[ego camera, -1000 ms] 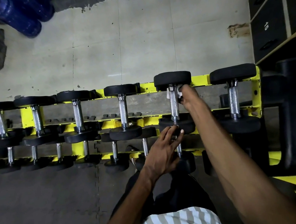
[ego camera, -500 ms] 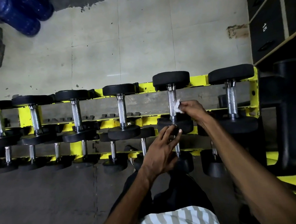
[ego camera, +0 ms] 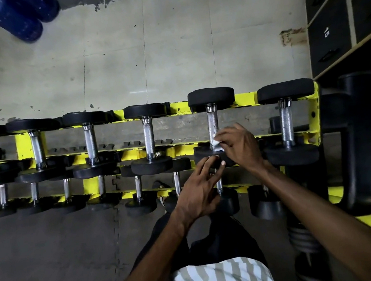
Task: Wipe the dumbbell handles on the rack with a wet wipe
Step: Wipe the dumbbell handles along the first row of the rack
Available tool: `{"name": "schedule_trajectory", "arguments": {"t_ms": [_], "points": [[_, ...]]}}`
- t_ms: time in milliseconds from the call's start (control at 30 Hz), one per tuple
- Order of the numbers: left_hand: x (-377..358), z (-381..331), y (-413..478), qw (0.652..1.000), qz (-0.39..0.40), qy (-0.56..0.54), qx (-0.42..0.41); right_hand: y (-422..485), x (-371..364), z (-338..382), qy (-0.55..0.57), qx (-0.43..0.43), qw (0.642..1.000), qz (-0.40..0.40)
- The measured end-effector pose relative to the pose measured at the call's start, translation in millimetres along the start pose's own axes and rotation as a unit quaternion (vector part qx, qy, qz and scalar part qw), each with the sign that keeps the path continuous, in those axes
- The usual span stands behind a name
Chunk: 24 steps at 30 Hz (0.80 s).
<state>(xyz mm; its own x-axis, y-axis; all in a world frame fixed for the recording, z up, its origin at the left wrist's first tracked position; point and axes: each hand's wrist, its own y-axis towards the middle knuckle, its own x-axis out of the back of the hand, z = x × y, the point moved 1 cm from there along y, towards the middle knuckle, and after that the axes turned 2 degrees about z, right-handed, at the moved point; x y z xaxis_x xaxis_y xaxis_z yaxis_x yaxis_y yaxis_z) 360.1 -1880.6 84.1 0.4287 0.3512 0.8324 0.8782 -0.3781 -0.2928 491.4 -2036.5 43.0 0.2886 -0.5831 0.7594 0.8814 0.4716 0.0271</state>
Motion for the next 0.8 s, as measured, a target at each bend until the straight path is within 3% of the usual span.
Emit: {"name": "schedule_trajectory", "arguments": {"t_ms": [167, 333, 400, 533, 667, 800], "points": [[0, -1, -1, 1.000, 0.001, -0.008, 0.007, 23, 6, 5, -0.100, 0.133, 0.974, 0.152], [1, -1, 1, 1.000, -0.002, -0.005, -0.003, 44, 1, 10, -0.288, 0.244, 0.880, 0.289], [0, -2, 1, 1.000, -0.001, -0.002, -0.005, 57, 1, 14, -0.358, 0.240, 0.862, 0.266], [0, -2, 1, 1.000, -0.007, -0.007, 0.000, 81, 0, 18, -0.434, 0.169, 0.872, 0.153], [0, 0, -1, 1.000, -0.007, -0.016, 0.000, 68, -1, 15, -0.445, 0.174, 0.869, 0.130], [-1, 1, 1, 1.000, -0.013, -0.019, -0.007, 55, 10, 9, -0.399, 0.132, 0.906, 0.054]]}}
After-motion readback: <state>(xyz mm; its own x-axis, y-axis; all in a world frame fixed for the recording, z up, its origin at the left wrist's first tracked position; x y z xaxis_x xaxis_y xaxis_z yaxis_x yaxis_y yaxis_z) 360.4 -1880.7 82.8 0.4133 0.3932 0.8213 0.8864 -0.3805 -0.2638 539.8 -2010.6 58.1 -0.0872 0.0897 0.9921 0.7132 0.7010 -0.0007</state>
